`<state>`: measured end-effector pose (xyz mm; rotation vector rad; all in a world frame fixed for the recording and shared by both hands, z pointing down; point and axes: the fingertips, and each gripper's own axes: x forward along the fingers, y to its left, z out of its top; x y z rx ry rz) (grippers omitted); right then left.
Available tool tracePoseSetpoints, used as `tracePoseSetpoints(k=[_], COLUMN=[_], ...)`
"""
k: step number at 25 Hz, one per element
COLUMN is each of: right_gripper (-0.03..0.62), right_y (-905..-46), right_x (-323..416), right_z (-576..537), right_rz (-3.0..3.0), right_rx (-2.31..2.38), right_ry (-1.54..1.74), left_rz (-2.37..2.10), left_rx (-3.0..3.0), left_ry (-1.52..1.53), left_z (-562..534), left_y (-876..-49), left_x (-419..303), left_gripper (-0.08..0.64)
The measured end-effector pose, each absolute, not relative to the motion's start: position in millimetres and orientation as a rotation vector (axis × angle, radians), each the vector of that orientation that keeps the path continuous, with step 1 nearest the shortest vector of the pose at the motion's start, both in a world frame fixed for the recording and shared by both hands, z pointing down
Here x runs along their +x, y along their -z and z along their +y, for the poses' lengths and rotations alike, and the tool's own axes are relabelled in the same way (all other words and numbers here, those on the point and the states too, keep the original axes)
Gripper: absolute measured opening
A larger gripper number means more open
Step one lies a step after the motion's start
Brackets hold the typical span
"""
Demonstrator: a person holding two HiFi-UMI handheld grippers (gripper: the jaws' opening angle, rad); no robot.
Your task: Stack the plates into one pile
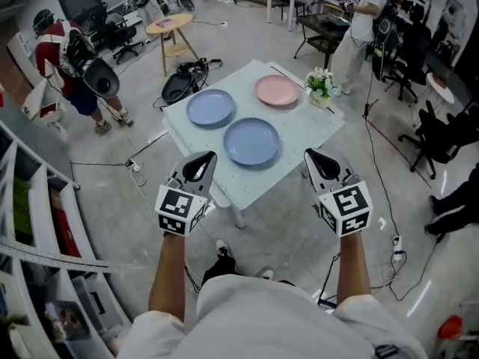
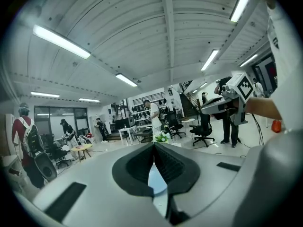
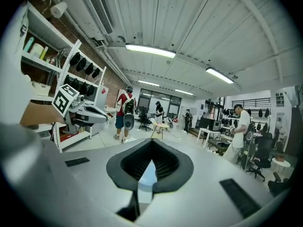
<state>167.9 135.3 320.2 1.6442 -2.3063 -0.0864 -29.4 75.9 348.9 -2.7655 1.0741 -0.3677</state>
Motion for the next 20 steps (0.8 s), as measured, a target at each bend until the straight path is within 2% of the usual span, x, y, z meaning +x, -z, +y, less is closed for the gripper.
tracePoseSetpoints(k=[20], right_gripper=[0.012], right_y=[-310], right_x=[122], right_z=[-107], right_rz=[-2.226], right_rx=[1.68], right_ry=[0.044], left_rz=[0.987], left_rx=[-2.808], left_ry=[0.335], left_z=[-190], left_y=[-349], left_x=[-66], left_gripper=[0.018])
